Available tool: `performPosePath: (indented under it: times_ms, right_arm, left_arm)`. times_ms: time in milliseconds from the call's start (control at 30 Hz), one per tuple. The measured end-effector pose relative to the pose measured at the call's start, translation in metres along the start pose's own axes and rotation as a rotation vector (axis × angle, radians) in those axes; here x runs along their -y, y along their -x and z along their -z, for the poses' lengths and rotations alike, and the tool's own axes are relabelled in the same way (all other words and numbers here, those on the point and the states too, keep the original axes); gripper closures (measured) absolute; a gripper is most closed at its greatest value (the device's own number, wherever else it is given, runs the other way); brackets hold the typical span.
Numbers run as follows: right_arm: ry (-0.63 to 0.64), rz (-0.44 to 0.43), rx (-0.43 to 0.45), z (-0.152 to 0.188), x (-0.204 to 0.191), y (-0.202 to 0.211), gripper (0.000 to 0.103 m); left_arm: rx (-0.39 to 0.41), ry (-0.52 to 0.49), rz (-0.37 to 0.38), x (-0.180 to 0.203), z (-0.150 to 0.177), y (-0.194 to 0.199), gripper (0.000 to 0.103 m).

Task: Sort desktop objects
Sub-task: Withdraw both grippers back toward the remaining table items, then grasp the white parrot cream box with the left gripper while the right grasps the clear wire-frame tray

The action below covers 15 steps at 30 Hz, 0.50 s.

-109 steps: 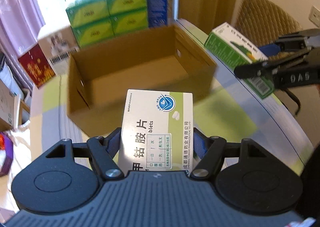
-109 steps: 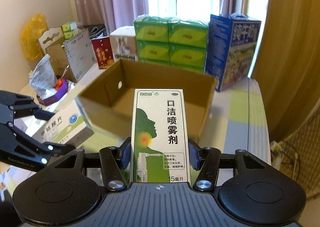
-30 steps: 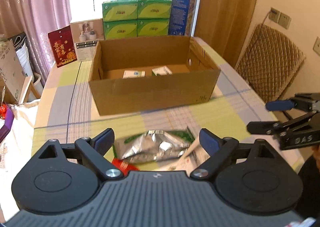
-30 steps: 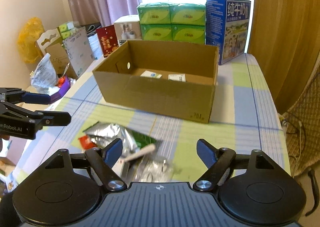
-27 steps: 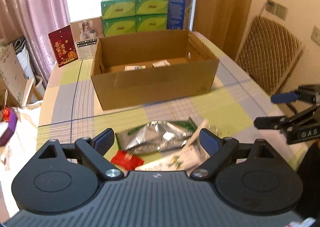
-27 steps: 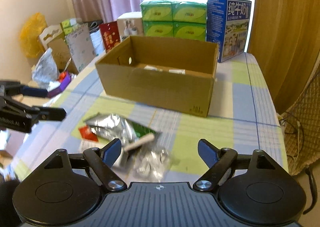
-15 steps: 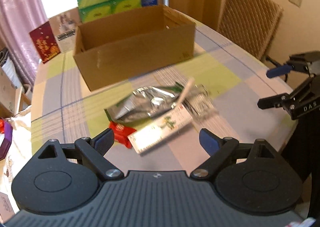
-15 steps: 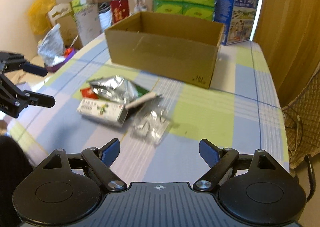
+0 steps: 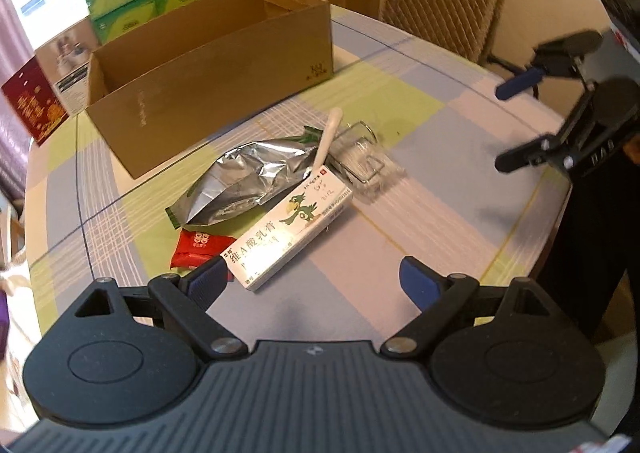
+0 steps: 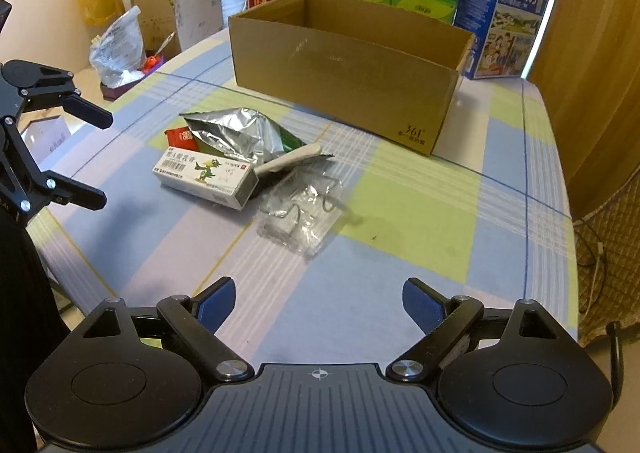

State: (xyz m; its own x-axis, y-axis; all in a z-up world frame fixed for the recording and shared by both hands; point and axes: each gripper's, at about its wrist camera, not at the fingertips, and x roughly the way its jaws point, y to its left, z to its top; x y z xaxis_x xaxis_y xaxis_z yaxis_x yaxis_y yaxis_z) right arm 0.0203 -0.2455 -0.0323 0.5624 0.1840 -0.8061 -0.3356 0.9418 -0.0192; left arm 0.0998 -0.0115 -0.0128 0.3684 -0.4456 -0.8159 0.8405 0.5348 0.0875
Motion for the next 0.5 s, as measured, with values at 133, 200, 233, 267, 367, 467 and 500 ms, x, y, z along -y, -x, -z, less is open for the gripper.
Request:
performPosePath:
  times_ms: [133, 200, 233, 267, 367, 467, 500]
  right_arm:
    - [0.003, -0.007, -0.004, -0.003, 0.003, -0.006, 0.015]
    - [0.01, -0.019, -0.006, -0.006, 0.004, -0.01, 0.015]
    - [0.018, -0.018, -0.007, -0.007, 0.004, -0.012, 0.015]
    - [0.027, -0.015, -0.008, -0.008, 0.003, -0.014, 0.015]
    - [0.066, -0.012, -0.013, -0.012, 0.004, -0.022, 0.015]
    - [0.108, -0.029, -0.006, -0.015, 0.004, -0.029, 0.015]
    - [0.119, -0.034, -0.006, -0.016, 0.005, -0.031, 0.015]
  left_arm:
    - [-0.005, -0.036, 0.016, -0.003, -0.001, -0.006, 0.013]
    - [-0.011, -0.039, 0.026, -0.007, -0.002, -0.011, 0.013]
    - [-0.015, -0.037, 0.032, -0.009, -0.003, -0.013, 0.013]
    - [-0.018, -0.038, 0.037, -0.01, -0.004, -0.016, 0.013]
    - [-0.03, -0.064, 0.043, -0.013, -0.007, -0.022, 0.013]
    - [-0.039, -0.107, 0.046, -0.014, -0.009, -0.029, 0.013]
    - [-0.042, -0.118, 0.047, -0.016, -0.01, -0.032, 0.013]
